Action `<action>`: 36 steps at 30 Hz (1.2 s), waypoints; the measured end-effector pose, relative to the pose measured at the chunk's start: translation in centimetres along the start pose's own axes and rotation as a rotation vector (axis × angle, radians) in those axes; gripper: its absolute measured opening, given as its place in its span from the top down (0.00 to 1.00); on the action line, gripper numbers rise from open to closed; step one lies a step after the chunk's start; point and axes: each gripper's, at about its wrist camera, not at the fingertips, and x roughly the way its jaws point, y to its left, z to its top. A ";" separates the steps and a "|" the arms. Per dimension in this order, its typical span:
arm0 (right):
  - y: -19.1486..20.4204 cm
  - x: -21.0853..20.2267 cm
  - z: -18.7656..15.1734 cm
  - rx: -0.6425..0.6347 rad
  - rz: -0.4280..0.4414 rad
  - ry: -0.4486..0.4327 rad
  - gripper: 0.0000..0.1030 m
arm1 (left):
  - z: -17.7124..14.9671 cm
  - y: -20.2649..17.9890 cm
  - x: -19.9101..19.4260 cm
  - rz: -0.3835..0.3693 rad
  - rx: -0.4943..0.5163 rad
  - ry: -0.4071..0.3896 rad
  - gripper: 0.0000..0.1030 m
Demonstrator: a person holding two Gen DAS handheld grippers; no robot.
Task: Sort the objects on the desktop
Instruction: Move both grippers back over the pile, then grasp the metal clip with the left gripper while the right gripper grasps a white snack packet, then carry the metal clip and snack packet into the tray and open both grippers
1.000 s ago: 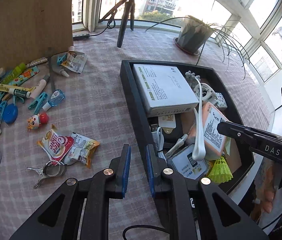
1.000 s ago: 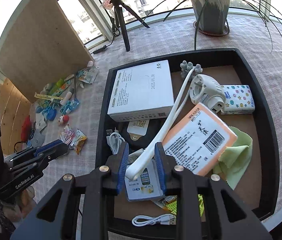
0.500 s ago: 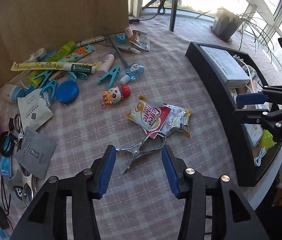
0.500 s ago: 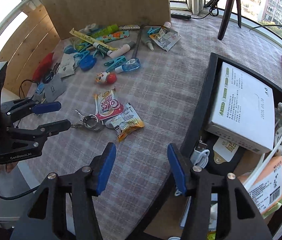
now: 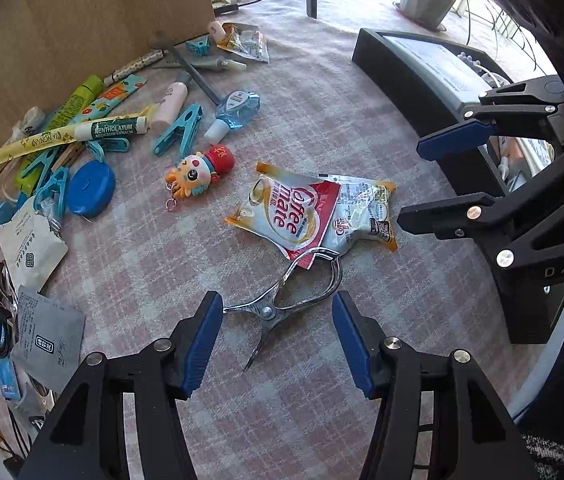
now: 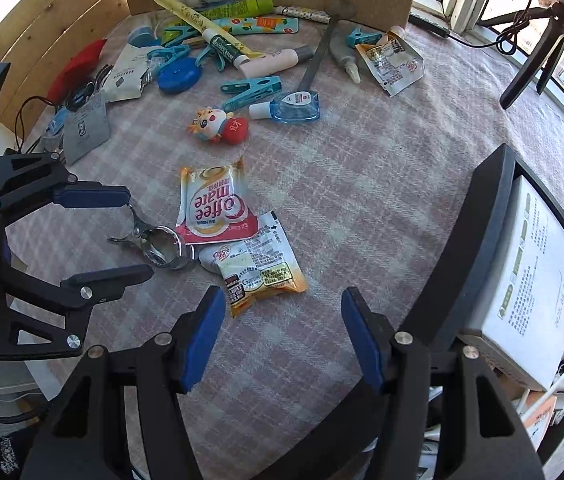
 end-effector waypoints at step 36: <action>0.0 0.3 -0.6 0.084 0.025 -0.049 0.64 | -3.6 5.3 0.0 0.028 -0.381 -0.015 0.95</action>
